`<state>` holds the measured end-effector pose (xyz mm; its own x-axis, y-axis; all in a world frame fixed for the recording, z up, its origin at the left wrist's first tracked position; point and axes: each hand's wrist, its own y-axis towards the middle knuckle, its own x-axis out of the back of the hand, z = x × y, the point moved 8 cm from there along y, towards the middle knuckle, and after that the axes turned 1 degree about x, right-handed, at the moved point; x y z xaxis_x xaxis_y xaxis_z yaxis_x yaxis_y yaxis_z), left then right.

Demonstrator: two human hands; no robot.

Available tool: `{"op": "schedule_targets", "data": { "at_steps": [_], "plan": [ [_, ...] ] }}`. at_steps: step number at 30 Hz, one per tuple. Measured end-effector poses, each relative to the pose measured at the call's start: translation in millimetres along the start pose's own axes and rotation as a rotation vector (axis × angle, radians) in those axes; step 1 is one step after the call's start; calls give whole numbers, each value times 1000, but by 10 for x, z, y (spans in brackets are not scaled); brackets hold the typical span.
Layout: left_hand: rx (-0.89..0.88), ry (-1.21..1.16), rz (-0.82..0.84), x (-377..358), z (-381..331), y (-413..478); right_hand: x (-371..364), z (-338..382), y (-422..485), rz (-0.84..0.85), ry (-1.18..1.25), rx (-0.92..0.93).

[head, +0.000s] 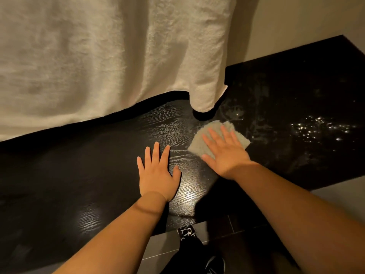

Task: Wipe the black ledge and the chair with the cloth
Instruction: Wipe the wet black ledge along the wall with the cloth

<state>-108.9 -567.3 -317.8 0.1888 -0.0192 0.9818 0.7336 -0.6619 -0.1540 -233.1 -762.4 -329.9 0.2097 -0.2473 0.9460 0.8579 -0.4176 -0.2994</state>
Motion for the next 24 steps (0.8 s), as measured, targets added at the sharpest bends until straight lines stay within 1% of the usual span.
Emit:
{"op": "schedule_targets", "data": {
  "at_steps": [2, 4, 8, 10, 11, 13, 16, 18, 19, 20, 22, 24],
  "plan": [
    [1, -3, 4, -13, 6, 7, 48, -38, 109, 5, 36, -132],
    [-1, -3, 3, -17, 4, 17, 7, 153, 91, 8, 74, -140],
    [-7, 0, -4, -5, -9, 24, -98, 665, -122, -70, 45, 123],
    [-5, -2, 1, -12, -5, 23, -105, 639, -114, -32, 30, 197],
    [-5, -3, -1, -11, -4, 21, -83, 572, -64, -12, 15, 203],
    [-6, -5, -7, -17, 2, 16, 3, 376, 125, -33, -11, 150],
    [-11, -20, -20, -19, 4, 13, 126, 116, 438, -69, 3, -57],
    [-11, -18, -16, -27, 7, 26, 129, 175, 497, -63, 22, -160],
    [-10, -21, -8, -31, 10, 33, 112, 282, 463, -55, 31, -169],
    [-9, -26, -2, -34, 11, 44, 93, 424, 396, -53, 43, -140],
    [-7, -42, 9, -28, 17, 51, 47, 711, 194, -52, 39, -8],
    [-8, -63, 28, -27, 20, 51, -2, 774, 77, -8, 41, 126]
  ]
}}
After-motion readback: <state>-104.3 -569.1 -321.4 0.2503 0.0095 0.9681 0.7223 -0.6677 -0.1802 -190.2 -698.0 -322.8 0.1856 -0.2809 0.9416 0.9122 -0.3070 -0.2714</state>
